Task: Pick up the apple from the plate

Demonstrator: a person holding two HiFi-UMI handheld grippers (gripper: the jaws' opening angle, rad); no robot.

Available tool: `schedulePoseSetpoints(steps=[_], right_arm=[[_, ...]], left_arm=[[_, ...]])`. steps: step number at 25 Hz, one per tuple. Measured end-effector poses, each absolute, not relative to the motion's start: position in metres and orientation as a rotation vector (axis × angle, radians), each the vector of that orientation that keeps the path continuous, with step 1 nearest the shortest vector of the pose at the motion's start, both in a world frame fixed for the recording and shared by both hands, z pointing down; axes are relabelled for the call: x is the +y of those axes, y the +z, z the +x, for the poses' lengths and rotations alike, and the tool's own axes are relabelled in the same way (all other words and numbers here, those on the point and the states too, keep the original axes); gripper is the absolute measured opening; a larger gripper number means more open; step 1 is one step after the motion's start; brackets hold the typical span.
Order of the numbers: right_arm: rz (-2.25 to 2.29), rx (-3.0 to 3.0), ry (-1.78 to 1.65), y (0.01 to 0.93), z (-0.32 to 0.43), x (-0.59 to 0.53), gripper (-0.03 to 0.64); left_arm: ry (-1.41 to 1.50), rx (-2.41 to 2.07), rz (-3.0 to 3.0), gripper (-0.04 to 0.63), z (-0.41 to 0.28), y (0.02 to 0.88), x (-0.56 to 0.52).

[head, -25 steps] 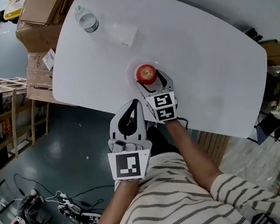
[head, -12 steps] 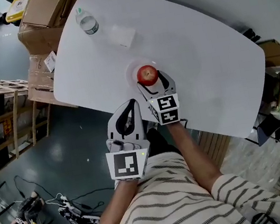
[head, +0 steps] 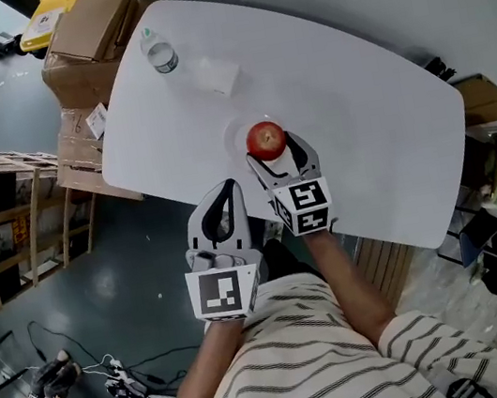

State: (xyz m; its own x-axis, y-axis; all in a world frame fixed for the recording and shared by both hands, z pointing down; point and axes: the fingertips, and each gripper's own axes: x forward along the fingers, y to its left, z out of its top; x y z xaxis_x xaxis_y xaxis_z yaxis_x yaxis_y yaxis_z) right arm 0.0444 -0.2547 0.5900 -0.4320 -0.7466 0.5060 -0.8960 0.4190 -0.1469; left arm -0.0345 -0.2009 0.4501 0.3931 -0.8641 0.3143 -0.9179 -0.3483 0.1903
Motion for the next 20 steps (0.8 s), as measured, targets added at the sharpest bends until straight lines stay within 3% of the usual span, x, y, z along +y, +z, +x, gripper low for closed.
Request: schedulePoseSetpoints(steps=[20], right_arm=[[1.450,-2.497,0.338,0.451,0.035,-0.233,0.360]], left_arm=[[0.168,-1.638,2.382,0.003,-0.042,0.402,-0.193]])
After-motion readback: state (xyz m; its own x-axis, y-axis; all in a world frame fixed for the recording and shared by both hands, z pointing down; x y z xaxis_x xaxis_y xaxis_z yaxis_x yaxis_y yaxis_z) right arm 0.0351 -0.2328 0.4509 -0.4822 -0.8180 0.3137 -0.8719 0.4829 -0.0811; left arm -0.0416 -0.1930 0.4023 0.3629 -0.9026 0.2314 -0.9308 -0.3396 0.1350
